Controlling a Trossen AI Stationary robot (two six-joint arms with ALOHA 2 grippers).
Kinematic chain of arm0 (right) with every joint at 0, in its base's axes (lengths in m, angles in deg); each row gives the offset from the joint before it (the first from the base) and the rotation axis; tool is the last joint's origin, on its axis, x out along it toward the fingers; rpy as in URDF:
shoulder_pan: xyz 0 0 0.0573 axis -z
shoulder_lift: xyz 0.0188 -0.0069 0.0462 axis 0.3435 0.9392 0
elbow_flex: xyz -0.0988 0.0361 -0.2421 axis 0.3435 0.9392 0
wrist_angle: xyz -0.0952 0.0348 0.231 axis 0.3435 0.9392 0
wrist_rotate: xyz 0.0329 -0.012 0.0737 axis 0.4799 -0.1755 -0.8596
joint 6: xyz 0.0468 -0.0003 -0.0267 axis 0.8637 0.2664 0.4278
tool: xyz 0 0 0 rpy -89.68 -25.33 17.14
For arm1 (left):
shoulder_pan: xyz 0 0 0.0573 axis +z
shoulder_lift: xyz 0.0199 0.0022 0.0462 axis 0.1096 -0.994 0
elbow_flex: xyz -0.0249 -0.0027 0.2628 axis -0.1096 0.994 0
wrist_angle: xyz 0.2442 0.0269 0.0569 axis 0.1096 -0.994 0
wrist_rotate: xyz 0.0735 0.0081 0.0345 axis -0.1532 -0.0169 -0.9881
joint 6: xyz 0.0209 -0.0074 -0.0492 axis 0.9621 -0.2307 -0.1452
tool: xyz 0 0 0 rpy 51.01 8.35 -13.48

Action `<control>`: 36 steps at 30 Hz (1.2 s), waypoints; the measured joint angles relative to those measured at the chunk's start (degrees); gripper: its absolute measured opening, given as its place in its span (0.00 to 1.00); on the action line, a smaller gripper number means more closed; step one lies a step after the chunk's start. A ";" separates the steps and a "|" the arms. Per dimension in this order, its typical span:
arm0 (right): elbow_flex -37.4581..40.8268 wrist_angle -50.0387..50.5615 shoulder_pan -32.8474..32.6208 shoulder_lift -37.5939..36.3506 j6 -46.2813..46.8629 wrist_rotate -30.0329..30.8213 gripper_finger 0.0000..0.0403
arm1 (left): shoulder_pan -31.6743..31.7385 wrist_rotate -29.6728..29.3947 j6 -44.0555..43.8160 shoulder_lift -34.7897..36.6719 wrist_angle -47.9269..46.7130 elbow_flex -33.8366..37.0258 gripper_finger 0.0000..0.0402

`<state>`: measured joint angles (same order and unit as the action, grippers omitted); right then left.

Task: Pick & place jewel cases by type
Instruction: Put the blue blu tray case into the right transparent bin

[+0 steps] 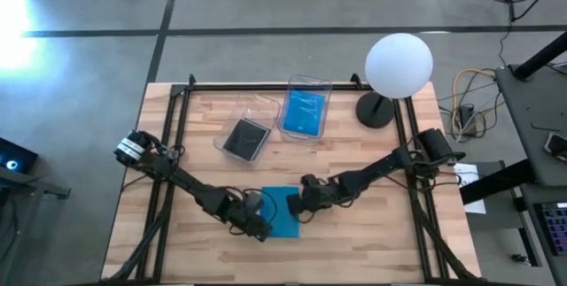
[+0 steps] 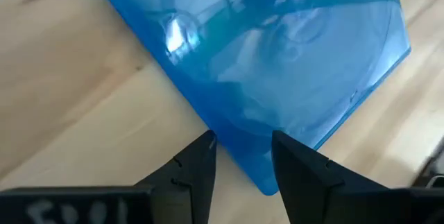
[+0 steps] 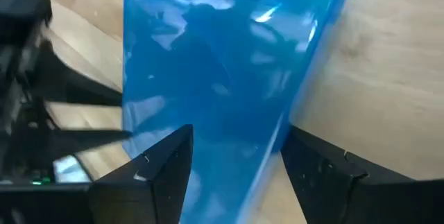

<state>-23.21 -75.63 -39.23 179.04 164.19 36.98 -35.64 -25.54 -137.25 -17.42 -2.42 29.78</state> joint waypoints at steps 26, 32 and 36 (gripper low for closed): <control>4.14 -6.33 -1.98 -6.41 3.23 5.38 0.19 | -3.99 -18.22 -1.29 2.62 -2.33 0.22 0.30; 9.84 -5.31 -2.01 -17.91 3.54 13.14 0.04 | -5.66 -20.40 -3.17 5.09 -5.97 0.21 0.30; 14.28 -5.65 0.21 -29.84 2.81 21.89 0.03 | -5.99 -24.02 -4.34 7.63 -6.51 0.15 0.30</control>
<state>-8.94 -81.28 -39.02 149.19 167.00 58.87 -41.63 -49.56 -141.59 -9.79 -8.93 29.94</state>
